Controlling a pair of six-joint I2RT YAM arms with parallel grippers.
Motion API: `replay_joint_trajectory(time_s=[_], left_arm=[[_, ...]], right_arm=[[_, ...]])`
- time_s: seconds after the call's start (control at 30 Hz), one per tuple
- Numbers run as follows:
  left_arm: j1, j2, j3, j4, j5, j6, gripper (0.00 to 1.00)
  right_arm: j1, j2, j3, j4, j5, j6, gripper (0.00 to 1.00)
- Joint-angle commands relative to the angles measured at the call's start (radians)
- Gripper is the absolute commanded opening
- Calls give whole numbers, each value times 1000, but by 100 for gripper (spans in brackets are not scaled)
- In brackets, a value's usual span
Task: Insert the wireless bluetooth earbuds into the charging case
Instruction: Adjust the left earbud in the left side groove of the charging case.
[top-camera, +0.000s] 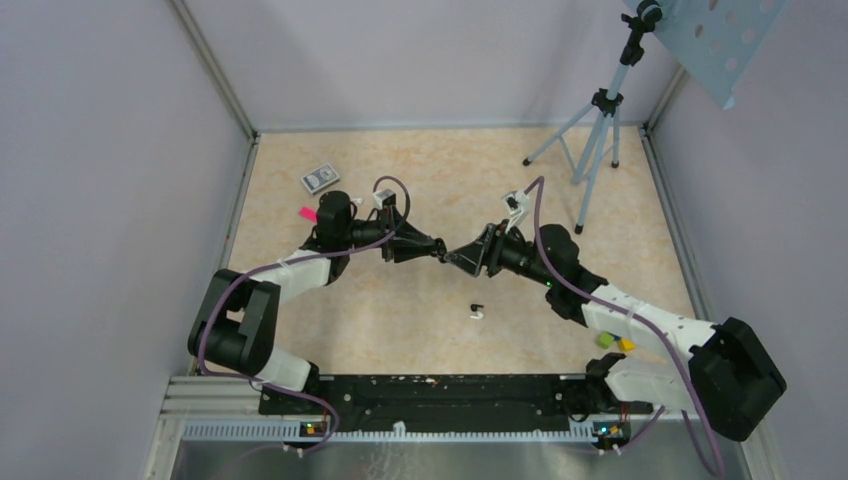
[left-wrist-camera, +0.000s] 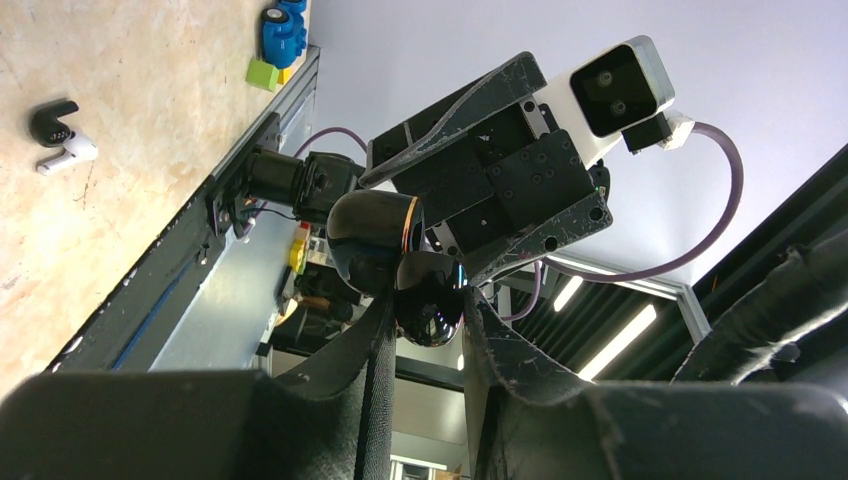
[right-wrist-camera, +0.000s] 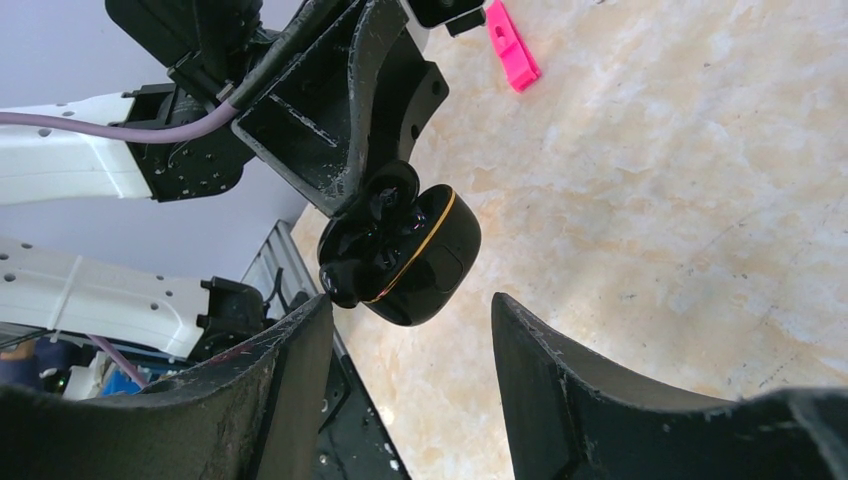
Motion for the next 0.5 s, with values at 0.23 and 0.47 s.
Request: replay_joint_trajectory(time_s=[0.23, 0.47], left_arm=[[-3, -38, 8, 23, 19, 15, 0], [-3, -41, 1, 23, 17, 15, 0]], right_arm=[[12, 19, 39, 51, 49, 6, 58], [12, 16, 29, 49, 66, 7, 58]])
